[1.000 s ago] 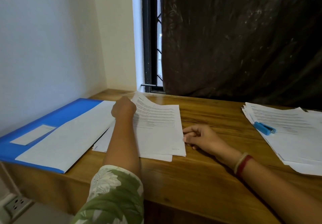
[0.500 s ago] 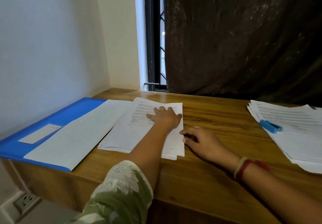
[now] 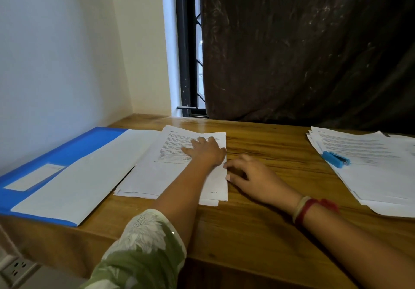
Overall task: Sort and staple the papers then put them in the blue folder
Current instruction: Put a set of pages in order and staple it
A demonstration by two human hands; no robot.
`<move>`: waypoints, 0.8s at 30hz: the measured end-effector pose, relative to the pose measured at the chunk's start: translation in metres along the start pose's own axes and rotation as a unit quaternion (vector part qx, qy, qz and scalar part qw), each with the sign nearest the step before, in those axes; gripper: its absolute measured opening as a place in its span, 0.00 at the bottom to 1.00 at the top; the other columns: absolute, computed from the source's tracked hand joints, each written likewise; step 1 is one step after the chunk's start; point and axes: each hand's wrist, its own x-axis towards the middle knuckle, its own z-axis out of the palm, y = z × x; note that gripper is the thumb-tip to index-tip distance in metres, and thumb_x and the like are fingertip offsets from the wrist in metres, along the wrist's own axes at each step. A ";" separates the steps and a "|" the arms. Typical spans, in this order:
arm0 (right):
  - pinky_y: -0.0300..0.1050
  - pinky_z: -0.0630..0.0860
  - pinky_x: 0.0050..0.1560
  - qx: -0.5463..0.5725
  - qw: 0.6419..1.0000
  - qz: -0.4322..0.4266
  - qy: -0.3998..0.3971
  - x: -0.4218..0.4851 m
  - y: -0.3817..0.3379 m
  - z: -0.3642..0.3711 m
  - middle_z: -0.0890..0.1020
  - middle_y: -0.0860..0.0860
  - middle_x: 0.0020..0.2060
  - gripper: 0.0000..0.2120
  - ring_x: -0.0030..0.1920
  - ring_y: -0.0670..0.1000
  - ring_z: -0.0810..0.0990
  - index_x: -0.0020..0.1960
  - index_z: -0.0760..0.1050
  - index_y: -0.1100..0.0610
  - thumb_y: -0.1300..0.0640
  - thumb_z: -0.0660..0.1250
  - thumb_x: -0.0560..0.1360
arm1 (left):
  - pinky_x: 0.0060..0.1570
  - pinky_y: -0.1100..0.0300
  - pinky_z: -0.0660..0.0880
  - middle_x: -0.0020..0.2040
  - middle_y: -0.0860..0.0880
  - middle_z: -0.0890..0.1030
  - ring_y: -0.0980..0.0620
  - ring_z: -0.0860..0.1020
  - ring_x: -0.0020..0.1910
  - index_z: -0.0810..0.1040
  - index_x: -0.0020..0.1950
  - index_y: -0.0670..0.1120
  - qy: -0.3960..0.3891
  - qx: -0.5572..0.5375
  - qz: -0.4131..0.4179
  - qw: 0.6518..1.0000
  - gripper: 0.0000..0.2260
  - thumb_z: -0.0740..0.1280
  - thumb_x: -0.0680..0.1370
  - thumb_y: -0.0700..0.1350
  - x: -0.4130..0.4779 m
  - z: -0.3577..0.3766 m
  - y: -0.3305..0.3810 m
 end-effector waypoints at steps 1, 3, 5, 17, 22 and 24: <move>0.33 0.68 0.52 -0.020 0.999 0.019 0.026 0.002 0.006 -0.008 0.71 0.44 0.63 0.18 0.59 0.42 0.70 0.69 0.70 0.46 0.46 0.61 0.80 | 0.69 0.32 0.41 0.79 0.43 0.49 0.39 0.45 0.77 0.51 0.79 0.50 0.022 -0.001 0.026 0.999 0.30 0.52 0.81 0.62 -0.002 -0.001 0.005; 0.46 0.71 0.62 -0.096 0.987 0.094 0.088 0.006 0.029 -0.026 0.70 0.47 0.67 0.20 0.67 0.50 0.70 0.69 0.69 0.46 0.44 0.61 0.79 | 0.70 0.33 0.43 0.79 0.42 0.51 0.40 0.48 0.78 0.54 0.78 0.49 0.063 -0.040 0.085 0.994 0.29 0.54 0.81 0.61 -0.008 -0.003 0.017; 0.55 0.66 0.68 -0.154 0.959 0.199 0.128 0.004 0.061 -0.044 0.69 0.53 0.69 0.21 0.70 0.56 0.68 0.70 0.69 0.50 0.45 0.61 0.79 | 0.72 0.35 0.48 0.77 0.42 0.57 0.40 0.54 0.76 0.58 0.76 0.48 0.075 -0.108 0.156 0.979 0.27 0.57 0.80 0.59 -0.016 -0.002 0.032; 0.53 0.71 0.62 -0.095 0.891 0.425 0.128 -0.029 0.162 -0.070 0.76 0.57 0.62 0.23 0.60 0.58 0.75 0.67 0.69 0.55 0.50 0.69 0.76 | 0.74 0.41 0.53 0.75 0.46 0.63 0.46 0.61 0.74 0.59 0.77 0.51 -0.051 -0.074 0.360 0.929 0.27 0.56 0.80 0.60 -0.049 0.031 0.072; 0.49 0.75 0.57 -0.058 0.901 0.386 0.189 -0.024 0.155 -0.067 0.80 0.55 0.56 0.17 0.53 0.54 0.78 0.62 0.74 0.56 0.51 0.69 0.76 | 0.73 0.43 0.56 0.73 0.47 0.65 0.46 0.64 0.72 0.61 0.76 0.52 -0.043 -0.048 0.349 0.935 0.25 0.55 0.81 0.60 -0.049 0.032 0.075; 0.47 0.74 0.56 -0.025 0.920 0.345 0.184 -0.020 0.146 -0.065 0.80 0.54 0.55 0.18 0.54 0.54 0.78 0.63 0.74 0.56 0.49 0.68 0.77 | 0.71 0.45 0.60 0.72 0.47 0.67 0.46 0.66 0.70 0.63 0.75 0.52 -0.037 -0.058 0.343 0.937 0.23 0.55 0.82 0.58 -0.047 0.033 0.077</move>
